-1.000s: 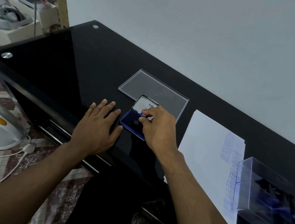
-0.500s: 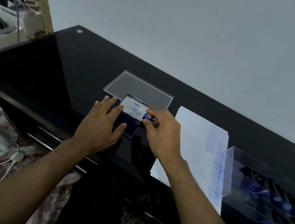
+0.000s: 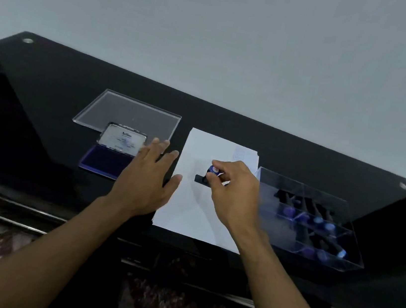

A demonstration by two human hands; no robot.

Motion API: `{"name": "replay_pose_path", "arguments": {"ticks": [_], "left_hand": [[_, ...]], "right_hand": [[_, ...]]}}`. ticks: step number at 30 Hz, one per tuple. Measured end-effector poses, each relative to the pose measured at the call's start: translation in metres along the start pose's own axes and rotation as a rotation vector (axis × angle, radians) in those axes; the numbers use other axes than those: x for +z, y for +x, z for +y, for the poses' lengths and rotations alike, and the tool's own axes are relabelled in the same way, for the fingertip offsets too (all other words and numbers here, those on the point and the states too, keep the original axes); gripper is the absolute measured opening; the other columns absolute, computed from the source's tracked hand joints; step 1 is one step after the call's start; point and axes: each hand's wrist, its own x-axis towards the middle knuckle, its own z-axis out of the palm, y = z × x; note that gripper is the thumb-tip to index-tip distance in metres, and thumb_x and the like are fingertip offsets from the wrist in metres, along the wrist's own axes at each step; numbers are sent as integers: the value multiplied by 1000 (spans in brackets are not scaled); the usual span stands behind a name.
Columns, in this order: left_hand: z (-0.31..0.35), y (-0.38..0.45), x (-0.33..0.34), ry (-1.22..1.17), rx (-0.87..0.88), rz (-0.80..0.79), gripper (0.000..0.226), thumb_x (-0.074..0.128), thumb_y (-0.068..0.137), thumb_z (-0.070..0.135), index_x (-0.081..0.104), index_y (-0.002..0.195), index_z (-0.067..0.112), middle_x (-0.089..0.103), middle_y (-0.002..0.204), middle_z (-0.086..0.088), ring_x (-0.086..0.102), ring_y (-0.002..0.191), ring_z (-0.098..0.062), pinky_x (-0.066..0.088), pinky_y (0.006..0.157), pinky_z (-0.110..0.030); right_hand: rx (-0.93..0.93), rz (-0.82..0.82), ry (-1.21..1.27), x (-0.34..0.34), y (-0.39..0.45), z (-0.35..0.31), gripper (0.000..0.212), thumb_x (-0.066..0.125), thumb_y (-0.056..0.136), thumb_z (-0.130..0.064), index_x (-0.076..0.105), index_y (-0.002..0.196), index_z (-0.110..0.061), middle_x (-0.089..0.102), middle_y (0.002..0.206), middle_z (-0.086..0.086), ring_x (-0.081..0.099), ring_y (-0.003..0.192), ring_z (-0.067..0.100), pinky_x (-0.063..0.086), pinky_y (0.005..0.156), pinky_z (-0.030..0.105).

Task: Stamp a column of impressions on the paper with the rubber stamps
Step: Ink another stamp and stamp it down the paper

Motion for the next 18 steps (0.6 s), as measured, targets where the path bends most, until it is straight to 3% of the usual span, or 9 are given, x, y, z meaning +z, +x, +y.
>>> {"name": "replay_pose_path", "arguments": {"ticks": [6,11,14,18], "left_hand": [[27,9,23,-18,71,-39,65,39,97,54,42,150,17,30,163,-9,16,154,-28,20,123,-47],[40,20,39,-12,96,-82,63,40,101,53,37,154,20,24,166,-5,9,156,-24,2,123,-38],[46,29,45,-13,108,-114,70,30,97,58,34,156,21,22,167,-3,8,156,-23,4,124,-41],[50,45,53,9,120,-150,73,25,95,60,30,157,22,20,167,-1,6,156,-23,6,126,-44]], "right_hand": [[21,86,-45,-28,3,29,24,73,87,-18,74,111,-17,67,107,-2,66,85,10,55,85,24],[30,130,-51,-42,8,50,17,74,86,-14,74,103,-17,65,99,-4,64,78,5,51,76,14],[45,133,-62,-44,13,57,17,74,86,-14,75,103,-16,65,99,-4,63,76,2,44,72,3],[49,120,-91,-45,22,63,21,74,87,-15,74,107,-15,65,102,-3,63,77,3,44,74,4]]}}
